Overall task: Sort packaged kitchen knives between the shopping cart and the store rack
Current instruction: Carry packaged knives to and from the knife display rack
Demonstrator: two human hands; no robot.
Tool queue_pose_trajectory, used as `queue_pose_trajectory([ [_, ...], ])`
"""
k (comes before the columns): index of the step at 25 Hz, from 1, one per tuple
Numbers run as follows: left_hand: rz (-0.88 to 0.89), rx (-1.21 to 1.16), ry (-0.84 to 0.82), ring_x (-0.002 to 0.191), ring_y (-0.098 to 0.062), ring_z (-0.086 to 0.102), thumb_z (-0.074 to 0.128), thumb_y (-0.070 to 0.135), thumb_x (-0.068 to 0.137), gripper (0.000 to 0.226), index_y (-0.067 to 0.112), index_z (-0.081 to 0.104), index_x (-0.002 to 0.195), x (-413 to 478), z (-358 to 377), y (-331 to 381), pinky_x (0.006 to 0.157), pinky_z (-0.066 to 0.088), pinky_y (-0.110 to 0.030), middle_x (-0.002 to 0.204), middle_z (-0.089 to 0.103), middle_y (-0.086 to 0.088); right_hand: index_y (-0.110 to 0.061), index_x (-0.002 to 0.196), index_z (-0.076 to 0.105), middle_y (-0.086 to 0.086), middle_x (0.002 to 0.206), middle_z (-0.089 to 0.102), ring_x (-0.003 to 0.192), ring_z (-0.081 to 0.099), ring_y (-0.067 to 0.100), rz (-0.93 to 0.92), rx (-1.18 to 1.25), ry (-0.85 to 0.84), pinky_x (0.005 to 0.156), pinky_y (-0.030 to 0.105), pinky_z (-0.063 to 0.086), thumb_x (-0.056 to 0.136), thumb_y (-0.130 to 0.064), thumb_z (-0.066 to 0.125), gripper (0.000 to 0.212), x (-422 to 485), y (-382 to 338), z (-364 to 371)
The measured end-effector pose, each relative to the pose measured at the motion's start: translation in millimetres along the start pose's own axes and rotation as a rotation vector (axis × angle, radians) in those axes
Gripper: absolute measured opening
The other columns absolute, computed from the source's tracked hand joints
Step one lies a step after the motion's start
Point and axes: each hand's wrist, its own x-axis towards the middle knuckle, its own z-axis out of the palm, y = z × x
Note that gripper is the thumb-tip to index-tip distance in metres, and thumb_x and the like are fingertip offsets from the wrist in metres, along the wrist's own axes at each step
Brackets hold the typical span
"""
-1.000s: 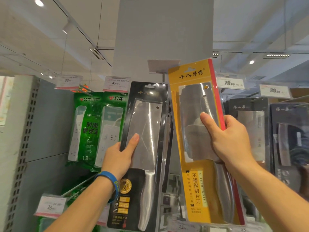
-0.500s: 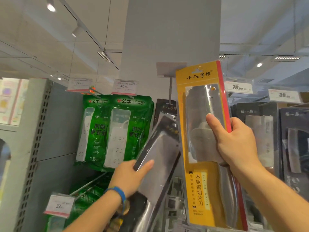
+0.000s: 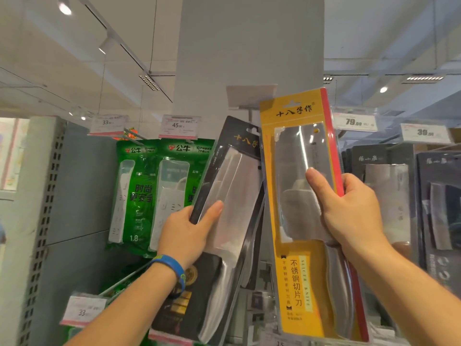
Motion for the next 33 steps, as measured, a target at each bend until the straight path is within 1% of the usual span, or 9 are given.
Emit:
queue_pose_trajectory([
  [7, -0.023, -0.013, -0.052, 0.049, 0.003, 0.057, 0.057, 0.078, 0.068, 0.058, 0.02, 0.059, 0.061, 6, 5, -2, 0.043, 0.038, -0.009, 0.053, 0.063, 0.018, -0.009, 0.081, 0.063, 0.015, 0.078, 0.068, 0.072, 0.065, 0.036, 0.042, 0.011, -0.009, 0.06, 0.046, 0.053, 0.084, -0.069, 0.065, 0.06, 1, 4, 0],
  [10, -0.03, 0.022, -0.119, 0.06, -0.015, 0.065, 0.056, 0.087, 0.064, 0.076, 0.012, 0.069, 0.074, 9, 14, -9, 0.054, 0.052, -0.031, 0.067, 0.07, -0.001, -0.009, 0.084, 0.064, 0.016, 0.08, 0.069, 0.076, 0.066, 0.039, 0.052, 0.017, -0.02, 0.066, 0.052, 0.056, 0.084, -0.068, 0.064, 0.06, 1, 4, 1],
  [12, -0.038, 0.056, -0.136, 0.063, -0.024, 0.065, 0.055, 0.089, 0.061, 0.079, 0.012, 0.069, 0.074, 8, 21, -12, 0.059, 0.053, -0.04, 0.069, 0.07, -0.006, -0.007, 0.084, 0.064, 0.017, 0.081, 0.069, 0.077, 0.065, 0.039, 0.054, 0.022, -0.023, 0.068, 0.053, 0.056, 0.084, -0.068, 0.065, 0.061, 1, 3, 1],
  [18, -0.08, 0.048, -0.087, 0.064, -0.02, 0.067, 0.053, 0.087, 0.064, 0.072, 0.018, 0.07, 0.075, 13, 14, -13, 0.057, 0.053, -0.032, 0.067, 0.071, -0.002, -0.009, 0.08, 0.062, 0.012, 0.075, 0.067, 0.066, 0.062, 0.028, 0.046, 0.015, -0.022, 0.055, 0.036, 0.049, 0.085, -0.068, 0.065, 0.059, -2, 0, -6],
  [22, -0.126, 0.018, -0.043, 0.062, -0.012, 0.067, 0.051, 0.086, 0.066, 0.077, 0.013, 0.072, 0.079, 12, 4, -11, 0.061, 0.055, -0.032, 0.067, 0.072, 0.004, -0.008, 0.077, 0.06, 0.009, 0.071, 0.065, 0.063, 0.06, 0.027, 0.046, 0.005, -0.006, 0.056, 0.04, 0.05, 0.085, -0.068, 0.065, 0.061, -3, 1, -10],
  [25, -0.084, 0.065, -0.089, 0.071, -0.021, 0.069, 0.051, 0.085, 0.068, 0.079, 0.01, 0.072, 0.083, 11, 8, -3, 0.071, 0.058, -0.044, 0.074, 0.073, -0.007, -0.006, 0.079, 0.06, 0.013, 0.073, 0.065, 0.063, 0.06, 0.028, 0.049, 0.003, -0.021, 0.054, 0.036, 0.048, 0.085, -0.067, 0.065, 0.062, -5, -2, -4],
  [28, -0.095, 0.118, -0.108, 0.077, -0.02, 0.066, 0.047, 0.087, 0.067, 0.079, 0.015, 0.068, 0.09, 11, 8, -2, 0.069, 0.054, -0.033, 0.084, 0.07, -0.007, -0.009, 0.075, 0.058, 0.008, 0.069, 0.063, 0.057, 0.057, 0.017, 0.045, 0.01, -0.014, 0.048, 0.025, 0.042, 0.084, -0.067, 0.065, 0.059, -6, -5, -2],
  [30, -0.094, 0.122, -0.116, 0.08, -0.021, 0.066, 0.047, 0.089, 0.069, 0.091, 0.007, 0.069, 0.103, 11, 8, -3, 0.066, 0.05, -0.032, 0.09, 0.07, -0.008, -0.013, 0.072, 0.055, 0.002, 0.064, 0.058, 0.051, 0.05, 0.008, 0.036, 0.006, -0.005, 0.043, 0.016, 0.037, 0.085, -0.066, 0.066, 0.056, -7, -6, -3],
  [33, -0.122, 0.04, -0.103, 0.081, -0.024, 0.068, 0.046, 0.09, 0.069, 0.089, 0.009, 0.071, 0.096, 9, 11, -2, 0.073, 0.056, -0.031, 0.083, 0.074, 0.0, -0.012, 0.074, 0.057, 0.005, 0.067, 0.06, 0.056, 0.054, 0.015, 0.037, 0.019, -0.018, 0.046, 0.02, 0.04, 0.088, -0.063, 0.066, 0.053, -6, -7, -4],
])
